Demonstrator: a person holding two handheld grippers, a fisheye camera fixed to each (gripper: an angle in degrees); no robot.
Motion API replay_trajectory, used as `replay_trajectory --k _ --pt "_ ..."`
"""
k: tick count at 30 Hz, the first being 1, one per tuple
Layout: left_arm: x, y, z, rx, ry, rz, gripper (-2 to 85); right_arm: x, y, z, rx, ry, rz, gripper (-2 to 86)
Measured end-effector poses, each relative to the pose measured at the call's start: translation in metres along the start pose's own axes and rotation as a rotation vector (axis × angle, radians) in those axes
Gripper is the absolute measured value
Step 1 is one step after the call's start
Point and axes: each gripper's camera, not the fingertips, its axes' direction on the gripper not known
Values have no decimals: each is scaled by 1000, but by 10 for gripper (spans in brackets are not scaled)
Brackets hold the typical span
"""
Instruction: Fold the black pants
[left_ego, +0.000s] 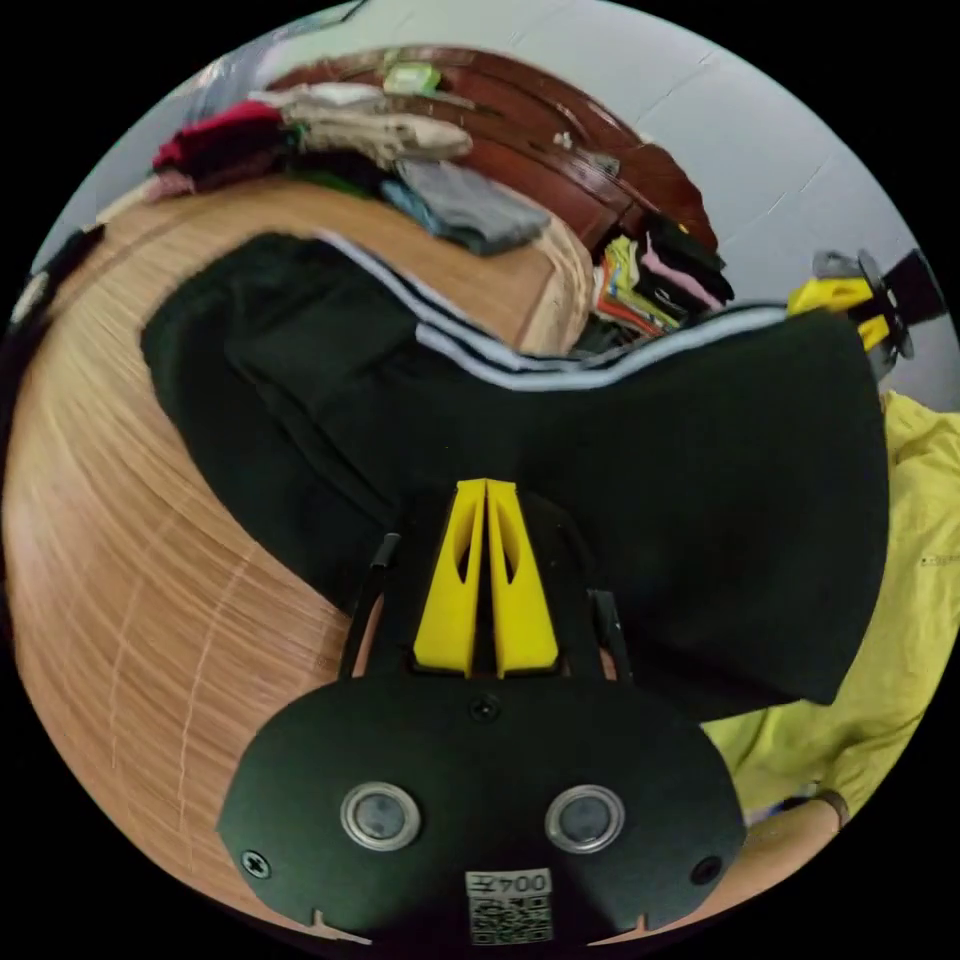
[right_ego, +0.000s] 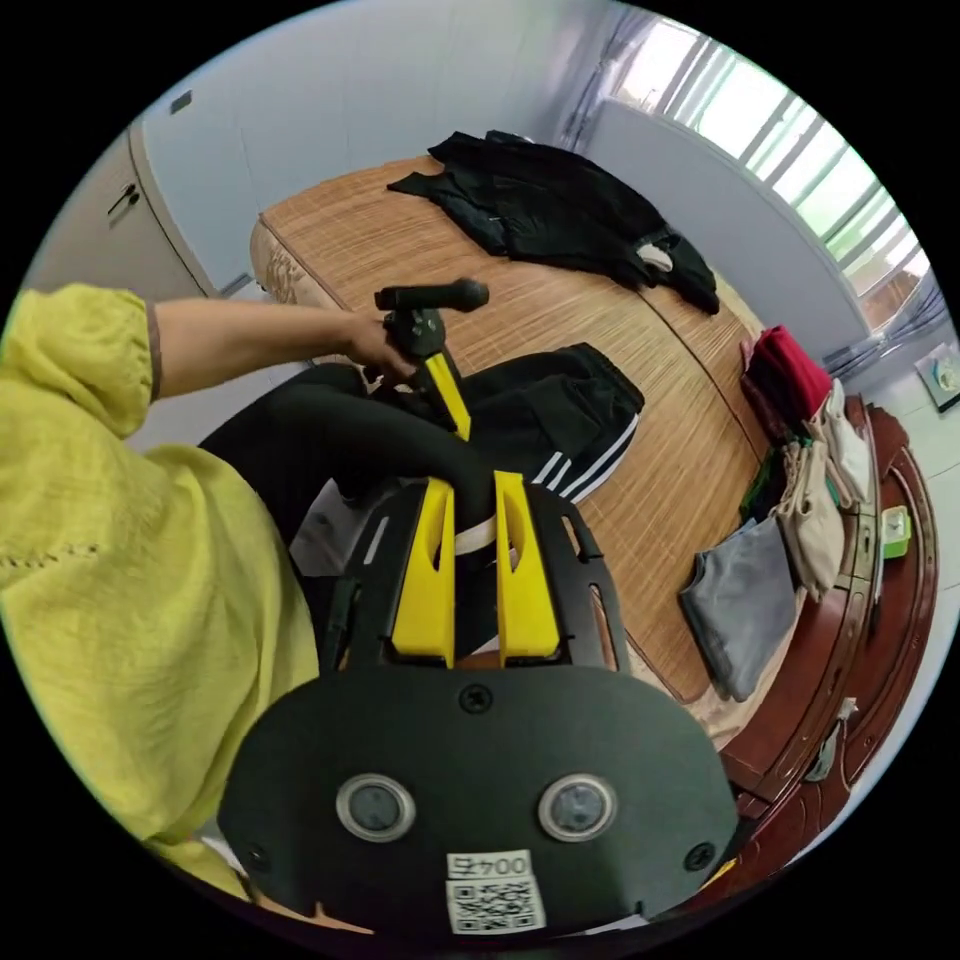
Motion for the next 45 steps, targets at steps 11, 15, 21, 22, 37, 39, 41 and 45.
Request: replay_trajectory --k 11,15,21,22,37,39,41,45 --pt "-115 21 100 210 407 -306 1 242 -134 58 -272 -315 103 55" --pt "-125 54 114 395 411 -439 2 298 -159 93 -289 -339 158 58" --pt "-107 72 157 484 301 -557 6 357 -177 170 -316 -268 294 68" --pt "-97 69 164 495 285 -559 9 366 -174 185 -305 -264 354 74" --pt "66 -18 203 490 -264 -343 142 336 64 143 283 -341 490 162" --pt "76 -29 209 475 -301 -337 144 307 92 159 228 -308 441 162" --pt "84 -47 215 459 -339 -344 144 280 111 181 193 -281 398 161" --pt "91 -81 225 419 -356 -350 138 260 105 205 143 -173 323 144"
